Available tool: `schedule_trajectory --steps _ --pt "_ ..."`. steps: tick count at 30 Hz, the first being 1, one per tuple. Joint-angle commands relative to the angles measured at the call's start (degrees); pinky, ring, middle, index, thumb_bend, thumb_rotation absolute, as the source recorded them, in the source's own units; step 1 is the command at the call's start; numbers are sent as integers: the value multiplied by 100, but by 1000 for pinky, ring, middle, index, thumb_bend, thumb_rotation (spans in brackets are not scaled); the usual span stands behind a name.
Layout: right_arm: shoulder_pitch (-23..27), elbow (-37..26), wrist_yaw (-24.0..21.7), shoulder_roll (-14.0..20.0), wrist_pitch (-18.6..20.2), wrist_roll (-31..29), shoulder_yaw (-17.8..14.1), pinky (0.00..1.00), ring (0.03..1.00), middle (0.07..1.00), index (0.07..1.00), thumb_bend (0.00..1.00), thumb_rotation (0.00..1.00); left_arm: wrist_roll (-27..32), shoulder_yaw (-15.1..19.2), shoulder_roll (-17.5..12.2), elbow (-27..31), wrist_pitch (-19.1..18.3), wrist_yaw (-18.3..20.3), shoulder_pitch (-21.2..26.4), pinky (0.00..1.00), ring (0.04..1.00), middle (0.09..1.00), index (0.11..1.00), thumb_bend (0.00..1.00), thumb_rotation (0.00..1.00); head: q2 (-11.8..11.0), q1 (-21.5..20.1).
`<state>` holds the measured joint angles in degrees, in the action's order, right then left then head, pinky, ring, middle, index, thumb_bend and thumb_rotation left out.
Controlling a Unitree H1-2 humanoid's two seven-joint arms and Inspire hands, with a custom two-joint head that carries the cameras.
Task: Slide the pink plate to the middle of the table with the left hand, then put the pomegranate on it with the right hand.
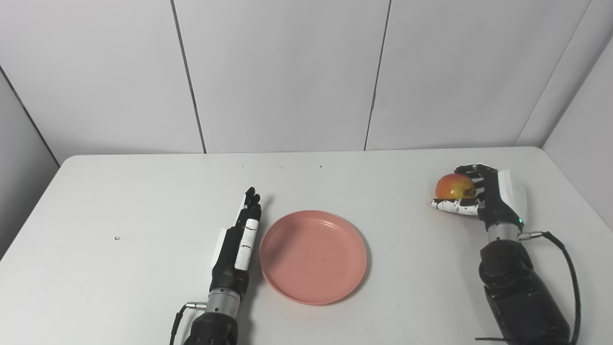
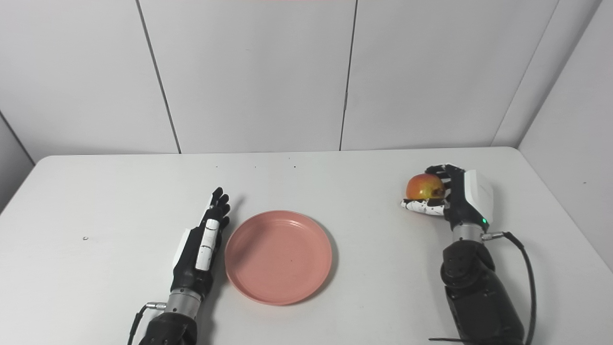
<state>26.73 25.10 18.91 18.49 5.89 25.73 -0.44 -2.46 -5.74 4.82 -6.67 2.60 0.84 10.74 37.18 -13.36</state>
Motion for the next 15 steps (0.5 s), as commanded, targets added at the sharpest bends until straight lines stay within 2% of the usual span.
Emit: schedule_trajectory --steps 1,4,9,15 --pt "171 -251 199 60 -305 -41 -93 336 395 471 539 512 0 -33 -38 16 166 46 15 22 997 993 999 1000 677 1000 0 4" --pt "143 -332 302 29 -405 -22 -102 316 388 465 543 512 0 -20 -28 27 202 -5 15 14 992 990 997 1000 675 1000 8 -2" --pt "87 -590 382 -61 -484 -77 -114 388 421 483 525 516 0 25 -18 25 183 34 42 18 1000 996 1000 1000 673 1000 16 -5" --pt "-62 -1376 270 -268 -327 -100 -89 369 414 502 517 515 0 23 -14 21 143 71 43 37 1000 997 1000 1000 670 1000 21 -3"
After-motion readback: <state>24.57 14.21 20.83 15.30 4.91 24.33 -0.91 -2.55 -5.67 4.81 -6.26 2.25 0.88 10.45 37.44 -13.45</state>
